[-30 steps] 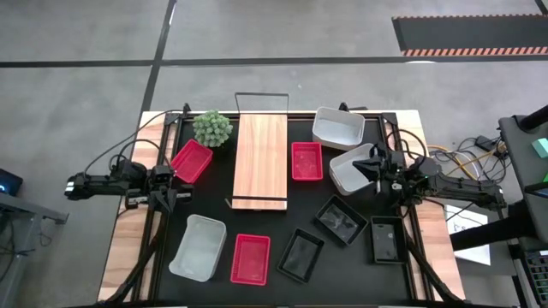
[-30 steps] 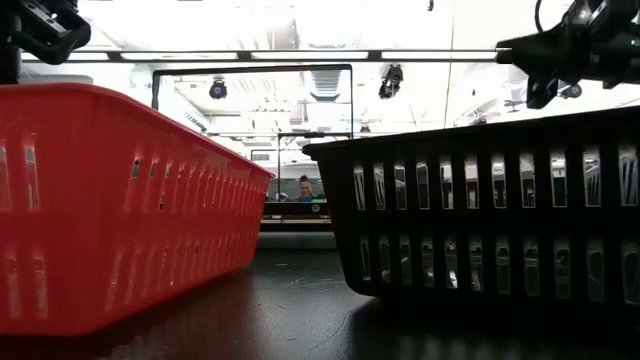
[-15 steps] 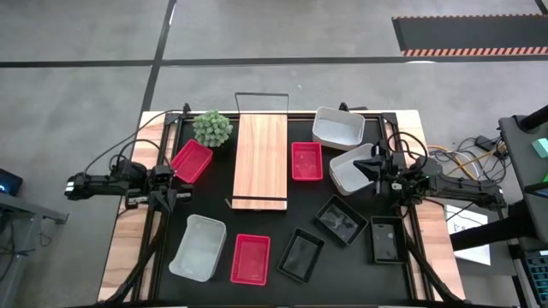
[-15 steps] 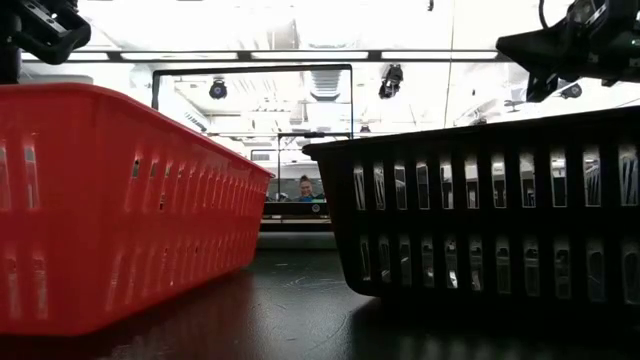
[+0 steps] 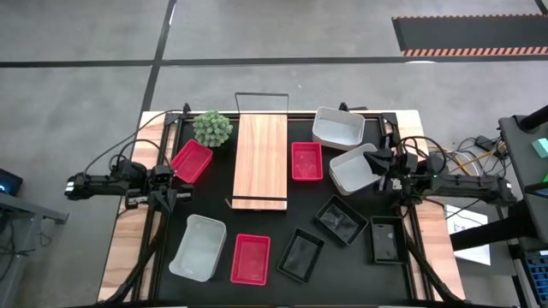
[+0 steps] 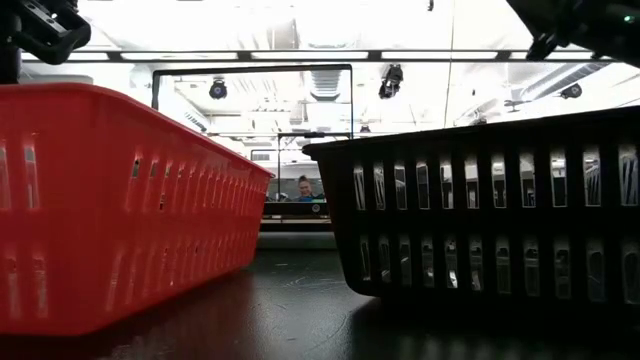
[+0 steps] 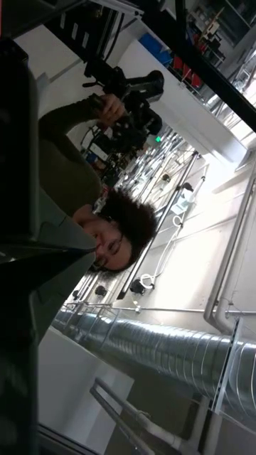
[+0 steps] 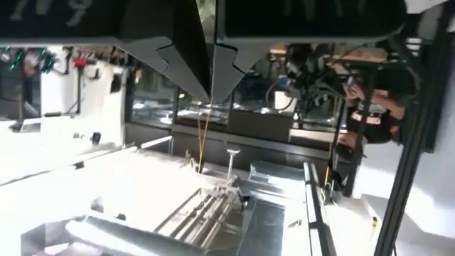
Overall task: Stack baskets on shelf by color
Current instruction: Put the top left red bin on the shelf
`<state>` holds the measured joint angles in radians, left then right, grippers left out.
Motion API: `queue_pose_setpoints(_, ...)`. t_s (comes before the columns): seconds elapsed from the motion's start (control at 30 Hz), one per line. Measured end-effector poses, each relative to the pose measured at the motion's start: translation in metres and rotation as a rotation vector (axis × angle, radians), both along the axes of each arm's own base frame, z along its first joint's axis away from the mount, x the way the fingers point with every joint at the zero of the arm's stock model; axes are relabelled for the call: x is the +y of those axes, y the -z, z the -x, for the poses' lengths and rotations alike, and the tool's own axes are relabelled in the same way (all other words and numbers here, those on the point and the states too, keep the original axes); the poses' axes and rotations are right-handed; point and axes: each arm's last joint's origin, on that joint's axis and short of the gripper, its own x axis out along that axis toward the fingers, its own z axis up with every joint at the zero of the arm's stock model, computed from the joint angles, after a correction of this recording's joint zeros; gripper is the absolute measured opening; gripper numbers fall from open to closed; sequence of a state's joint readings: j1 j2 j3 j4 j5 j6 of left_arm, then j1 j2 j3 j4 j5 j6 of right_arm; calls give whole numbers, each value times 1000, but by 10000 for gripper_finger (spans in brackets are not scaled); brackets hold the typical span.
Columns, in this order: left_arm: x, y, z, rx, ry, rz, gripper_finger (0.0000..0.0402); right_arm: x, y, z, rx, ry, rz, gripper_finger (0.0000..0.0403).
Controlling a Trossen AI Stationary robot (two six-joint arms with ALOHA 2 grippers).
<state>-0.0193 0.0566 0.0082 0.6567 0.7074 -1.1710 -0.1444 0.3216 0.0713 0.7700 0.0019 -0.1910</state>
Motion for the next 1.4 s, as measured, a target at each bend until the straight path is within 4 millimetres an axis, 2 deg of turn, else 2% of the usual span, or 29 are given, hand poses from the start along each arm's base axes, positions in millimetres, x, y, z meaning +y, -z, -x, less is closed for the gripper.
queue_pose_setpoints(0.1,0,-1,1,-20,0,0,0,-1,-3,-9,9,14,25,9)
queue_pose_setpoints(0.3,0,-1,1,-13,0,1,0,-5,-3,-33,132,18,20,9)
queue_pose_setpoints(0.6,0,-1,0,17,13,27,0,-6,-1,-38,182,17,13,9)
queue_pose_setpoints(0.7,0,-2,0,222,148,224,0,-6,-1,-38,185,26,31,9)
queue_pose_setpoints(0.87,1,-2,0,653,430,651,0,-6,-1,-38,186,30,39,9)
queue_pose_setpoints(0.97,1,-1,0,813,538,795,0,-6,-1,-38,188,31,40,9)
queue_pose_setpoints(1.07,0,-1,-1,902,596,861,0,-6,-1,-38,191,30,39,9)
queue_pose_setpoints(1.33,-1,-1,1,953,648,818,0,-6,1,-39,212,28,32,9)
queue_pose_setpoints(1.4,-1,0,1,795,543,664,0,-6,2,-39,220,29,33,9)
